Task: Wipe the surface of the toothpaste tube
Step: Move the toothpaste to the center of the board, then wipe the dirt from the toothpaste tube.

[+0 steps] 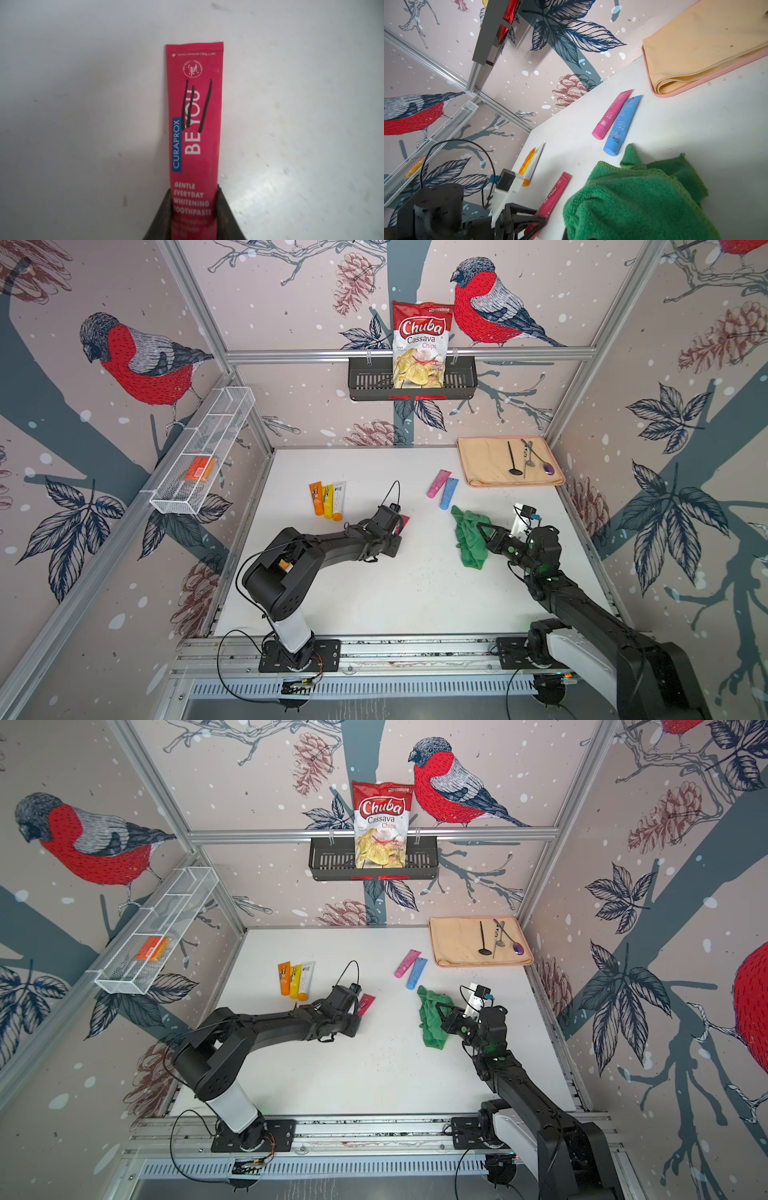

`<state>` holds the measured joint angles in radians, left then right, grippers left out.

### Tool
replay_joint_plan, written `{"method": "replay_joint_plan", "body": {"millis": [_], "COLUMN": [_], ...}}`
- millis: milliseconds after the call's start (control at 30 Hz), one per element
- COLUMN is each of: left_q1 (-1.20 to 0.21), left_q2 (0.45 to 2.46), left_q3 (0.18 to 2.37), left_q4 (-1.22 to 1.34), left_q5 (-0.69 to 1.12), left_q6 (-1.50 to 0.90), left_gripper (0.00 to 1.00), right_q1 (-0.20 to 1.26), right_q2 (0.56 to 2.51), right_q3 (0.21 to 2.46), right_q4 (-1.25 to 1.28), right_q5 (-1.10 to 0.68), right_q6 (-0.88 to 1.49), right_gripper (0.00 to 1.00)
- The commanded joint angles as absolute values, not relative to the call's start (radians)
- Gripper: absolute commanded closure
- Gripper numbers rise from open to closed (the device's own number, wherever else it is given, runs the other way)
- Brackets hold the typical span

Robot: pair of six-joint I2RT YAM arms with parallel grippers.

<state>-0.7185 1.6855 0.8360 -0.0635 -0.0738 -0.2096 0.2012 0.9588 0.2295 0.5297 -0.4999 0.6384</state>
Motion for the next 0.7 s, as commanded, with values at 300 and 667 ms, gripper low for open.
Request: {"method": "replay_joint_plan", "body": {"millis": [300,667], "left_q1": [-0.899,-0.936], "left_q2": [1.621,1.586], "left_q3": [0.708,0.628], "left_q4": [0.085,0.234], "left_q5": [-0.013,-0.073], "left_q6": [-0.147,-0.137], "left_gripper": [0.79,0.82], "right_q1": [0.48,0.55], "right_q2": [1.328,1.875], "right_q3": [0.344,0.417], "right_q4": [0.826,1.348], "right_q5": [-0.549,-0.71], "right_q6": [0.746,1.02], "right_gripper": [1.0,1.0]}}
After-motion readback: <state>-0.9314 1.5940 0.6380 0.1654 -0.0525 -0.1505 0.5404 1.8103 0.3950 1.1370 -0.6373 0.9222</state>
